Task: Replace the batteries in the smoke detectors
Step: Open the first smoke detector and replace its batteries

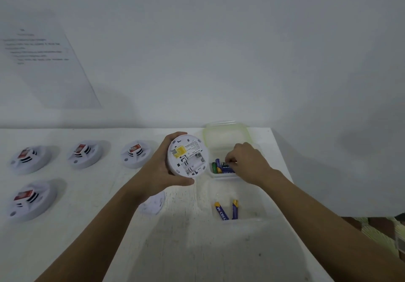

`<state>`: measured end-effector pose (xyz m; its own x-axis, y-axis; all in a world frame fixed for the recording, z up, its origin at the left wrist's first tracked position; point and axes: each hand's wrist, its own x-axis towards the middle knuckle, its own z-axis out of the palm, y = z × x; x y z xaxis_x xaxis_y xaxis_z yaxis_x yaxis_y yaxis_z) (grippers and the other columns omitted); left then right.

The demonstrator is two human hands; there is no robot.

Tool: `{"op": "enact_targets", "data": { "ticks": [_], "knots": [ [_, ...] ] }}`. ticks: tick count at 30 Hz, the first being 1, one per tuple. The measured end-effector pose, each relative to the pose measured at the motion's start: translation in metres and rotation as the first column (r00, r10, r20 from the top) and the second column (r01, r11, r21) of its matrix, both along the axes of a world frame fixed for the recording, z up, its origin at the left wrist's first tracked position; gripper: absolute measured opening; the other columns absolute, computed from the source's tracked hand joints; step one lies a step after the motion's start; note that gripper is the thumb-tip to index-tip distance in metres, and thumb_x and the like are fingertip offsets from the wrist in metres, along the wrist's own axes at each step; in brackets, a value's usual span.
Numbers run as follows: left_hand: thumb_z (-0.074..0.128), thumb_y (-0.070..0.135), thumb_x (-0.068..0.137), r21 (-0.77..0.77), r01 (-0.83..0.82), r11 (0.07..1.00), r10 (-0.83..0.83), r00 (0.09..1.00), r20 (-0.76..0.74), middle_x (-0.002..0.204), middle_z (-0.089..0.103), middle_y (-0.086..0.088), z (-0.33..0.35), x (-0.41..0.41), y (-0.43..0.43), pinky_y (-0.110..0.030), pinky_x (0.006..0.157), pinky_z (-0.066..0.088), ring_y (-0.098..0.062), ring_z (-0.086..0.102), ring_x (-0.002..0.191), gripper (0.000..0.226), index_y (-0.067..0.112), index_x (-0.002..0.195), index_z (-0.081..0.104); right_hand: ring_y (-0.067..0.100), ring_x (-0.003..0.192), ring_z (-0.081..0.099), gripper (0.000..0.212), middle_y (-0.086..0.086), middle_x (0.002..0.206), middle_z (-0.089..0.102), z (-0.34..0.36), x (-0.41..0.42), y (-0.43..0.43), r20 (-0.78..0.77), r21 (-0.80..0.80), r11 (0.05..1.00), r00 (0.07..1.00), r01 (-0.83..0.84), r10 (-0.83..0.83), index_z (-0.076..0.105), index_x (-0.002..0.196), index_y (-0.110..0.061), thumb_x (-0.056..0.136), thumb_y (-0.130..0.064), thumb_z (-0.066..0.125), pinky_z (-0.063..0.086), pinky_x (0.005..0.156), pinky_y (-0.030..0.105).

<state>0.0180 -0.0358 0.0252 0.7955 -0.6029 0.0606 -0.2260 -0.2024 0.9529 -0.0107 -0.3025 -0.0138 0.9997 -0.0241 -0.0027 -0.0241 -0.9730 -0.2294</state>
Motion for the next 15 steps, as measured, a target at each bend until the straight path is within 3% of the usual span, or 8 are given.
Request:
{"op": "enact_targets", "data": {
  "ticks": [3,6,12,15],
  "knots": [
    [0.090,-0.003,0.067,0.017,0.004,1.000,-0.004,1.000,0.009,0.128,0.055,0.018,-0.001,0.004,0.001,-0.026,0.084,0.059,-0.001,0.055,0.119,0.095,0.035,0.139,0.041,0.025,0.106,0.055,0.021,0.004,0.111,0.062,-0.003,0.008,0.000,-0.066,-0.049,0.999,0.998,-0.010,0.007,0.073,0.113,-0.024,0.096,-0.023,0.061,0.042,0.079,0.034],
    [0.090,-0.003,0.067,0.030,0.010,1.000,-0.010,1.000,-0.002,0.129,0.055,0.017,-0.003,0.005,0.001,-0.025,0.082,0.059,0.000,0.055,0.118,0.095,0.035,0.139,0.041,0.024,0.101,0.061,0.023,0.002,0.111,0.067,-0.002,0.015,-0.003,-0.145,-0.036,0.999,0.989,0.004,-0.009,0.072,0.113,-0.023,0.093,-0.032,0.067,0.051,0.082,0.035],
    [0.090,-0.003,0.067,0.030,0.019,0.999,-0.018,1.000,-0.022,0.134,0.055,0.013,-0.005,0.004,0.001,-0.029,0.087,0.060,-0.006,0.054,0.123,0.097,0.033,0.141,0.041,0.026,0.097,0.063,0.020,0.007,0.113,0.067,-0.011,0.024,-0.003,-0.209,0.020,0.997,0.975,0.077,-0.071,0.067,0.111,-0.017,0.098,-0.029,0.060,0.055,0.081,0.037],
    [0.090,-0.003,0.067,0.030,0.020,0.999,-0.020,0.999,-0.025,0.134,0.054,0.012,-0.005,0.004,0.001,-0.029,0.089,0.059,-0.007,0.054,0.125,0.097,0.033,0.141,0.041,0.024,0.100,0.061,0.022,0.007,0.115,0.065,-0.011,0.025,-0.006,-0.224,0.141,0.983,0.971,0.115,-0.082,0.064,0.110,-0.013,0.094,-0.028,0.067,0.053,0.086,0.036]
  ]
}}
